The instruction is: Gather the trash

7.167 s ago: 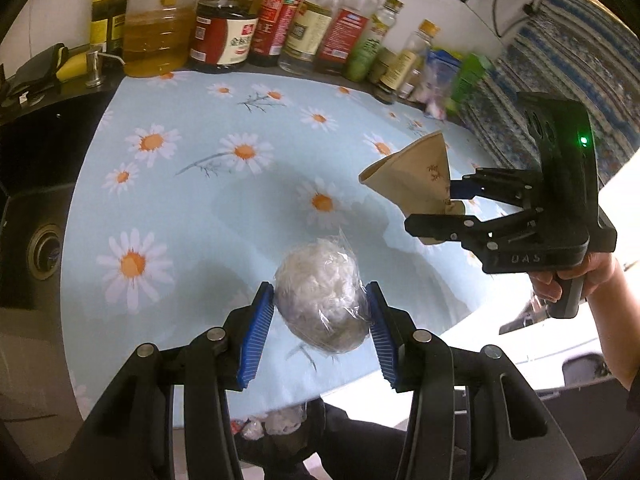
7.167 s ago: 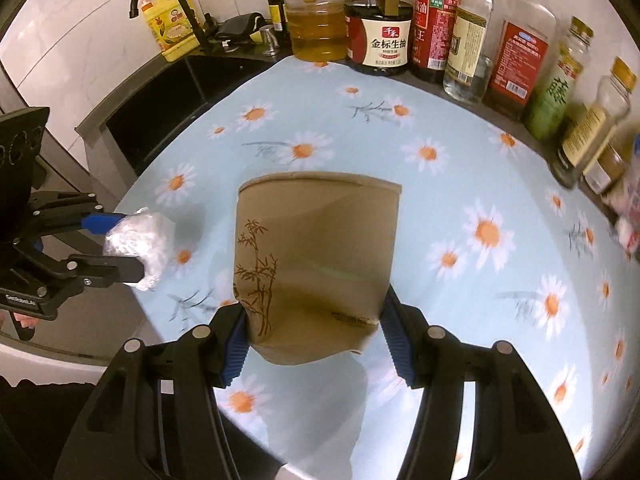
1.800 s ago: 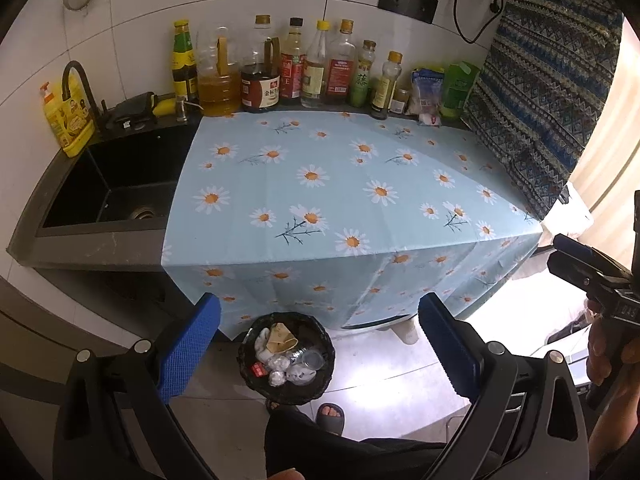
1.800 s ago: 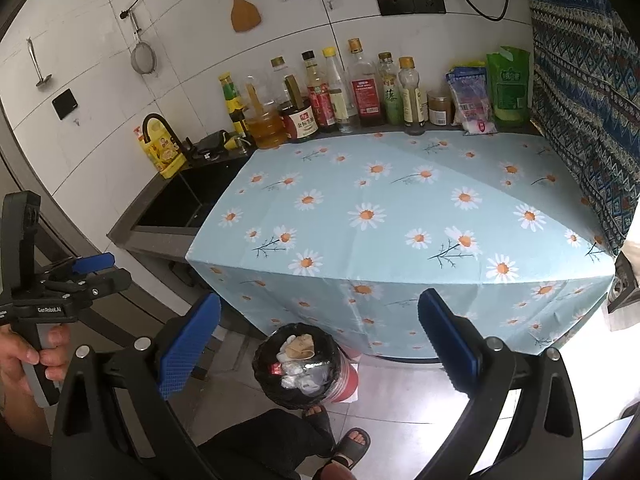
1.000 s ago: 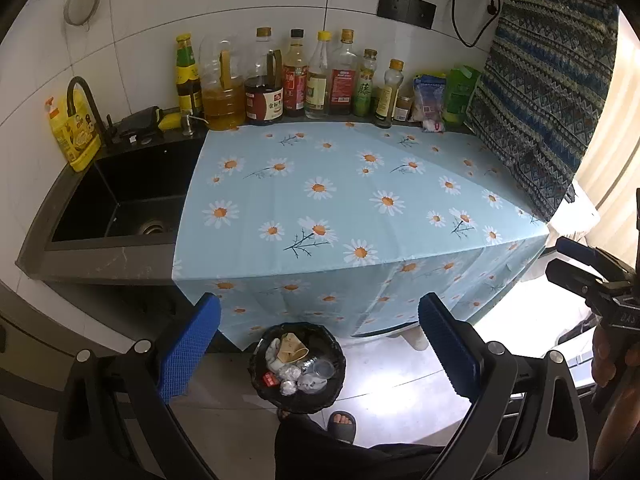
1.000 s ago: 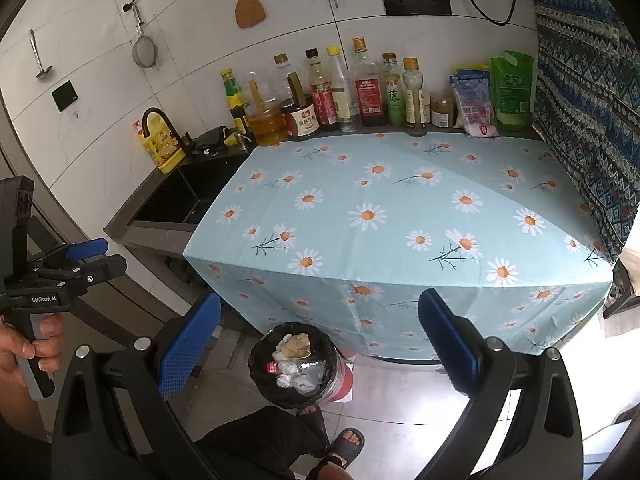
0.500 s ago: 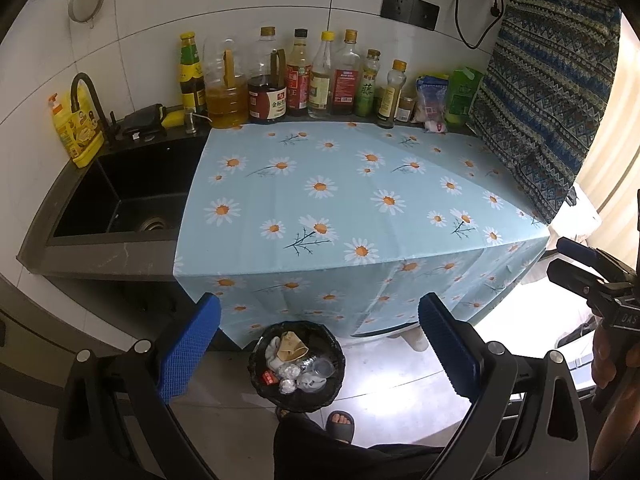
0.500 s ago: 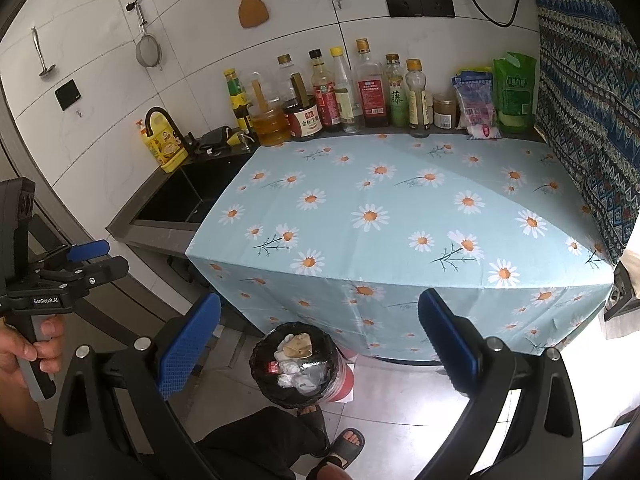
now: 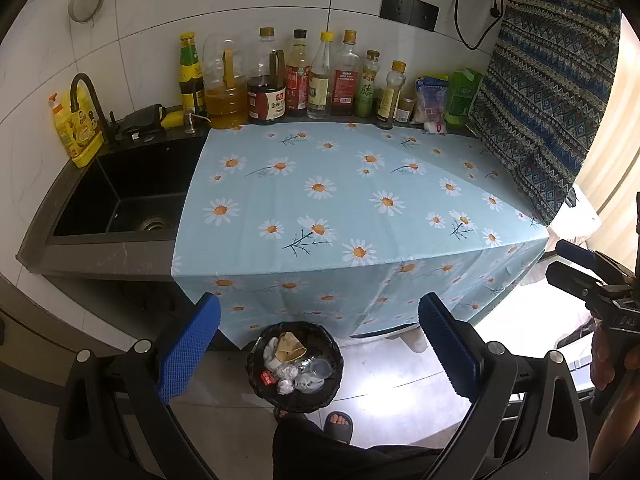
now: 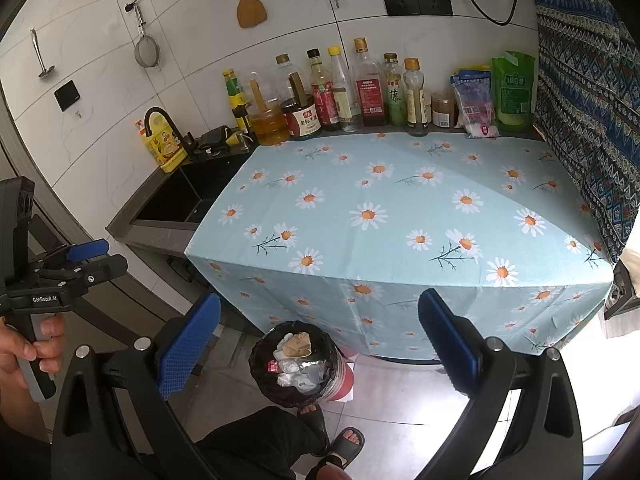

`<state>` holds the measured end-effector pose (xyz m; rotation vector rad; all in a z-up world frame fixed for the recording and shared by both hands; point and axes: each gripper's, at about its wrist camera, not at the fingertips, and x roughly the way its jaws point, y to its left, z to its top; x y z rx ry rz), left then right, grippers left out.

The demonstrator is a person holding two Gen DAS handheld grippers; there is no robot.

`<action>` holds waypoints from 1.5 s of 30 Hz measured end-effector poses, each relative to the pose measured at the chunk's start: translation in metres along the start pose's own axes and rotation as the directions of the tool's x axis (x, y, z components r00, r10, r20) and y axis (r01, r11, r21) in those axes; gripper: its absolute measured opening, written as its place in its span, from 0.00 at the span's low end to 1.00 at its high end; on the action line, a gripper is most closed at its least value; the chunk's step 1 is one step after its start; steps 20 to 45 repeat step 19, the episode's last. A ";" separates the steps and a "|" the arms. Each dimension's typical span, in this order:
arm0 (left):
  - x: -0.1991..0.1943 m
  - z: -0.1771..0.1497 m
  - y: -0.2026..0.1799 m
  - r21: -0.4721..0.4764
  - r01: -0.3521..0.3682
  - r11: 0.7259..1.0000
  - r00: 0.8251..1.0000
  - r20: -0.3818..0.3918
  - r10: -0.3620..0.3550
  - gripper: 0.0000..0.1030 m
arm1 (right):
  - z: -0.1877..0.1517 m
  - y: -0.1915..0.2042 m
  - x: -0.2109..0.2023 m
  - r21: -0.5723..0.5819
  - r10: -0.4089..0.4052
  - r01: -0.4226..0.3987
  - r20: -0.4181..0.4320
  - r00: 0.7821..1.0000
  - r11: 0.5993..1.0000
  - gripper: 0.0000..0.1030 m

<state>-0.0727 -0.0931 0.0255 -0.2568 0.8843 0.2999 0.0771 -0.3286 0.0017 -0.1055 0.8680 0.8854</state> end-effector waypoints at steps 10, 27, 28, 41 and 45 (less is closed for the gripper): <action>0.000 0.001 -0.001 0.000 0.006 1.000 1.000 -0.003 -0.006 0.93 | -0.001 0.001 0.003 0.003 0.002 -0.002 -0.007 1.000 1.000 0.95; 0.004 0.002 0.005 -0.025 0.029 0.999 0.999 -0.019 -0.029 0.93 | 0.000 0.003 0.004 -0.001 0.000 0.000 -0.005 1.000 1.000 0.95; 0.004 0.002 0.005 -0.025 0.029 0.999 0.999 -0.019 -0.029 0.93 | 0.000 0.003 0.004 -0.001 0.000 0.000 -0.005 1.000 1.000 0.95; 0.004 0.002 0.005 -0.025 0.029 0.999 0.999 -0.019 -0.029 0.93 | 0.000 0.003 0.004 -0.001 0.000 0.000 -0.005 1.000 1.000 0.95; 0.004 0.002 0.005 -0.025 0.029 0.999 0.999 -0.019 -0.029 0.93 | 0.000 0.003 0.004 -0.001 0.000 0.000 -0.005 1.000 1.000 0.95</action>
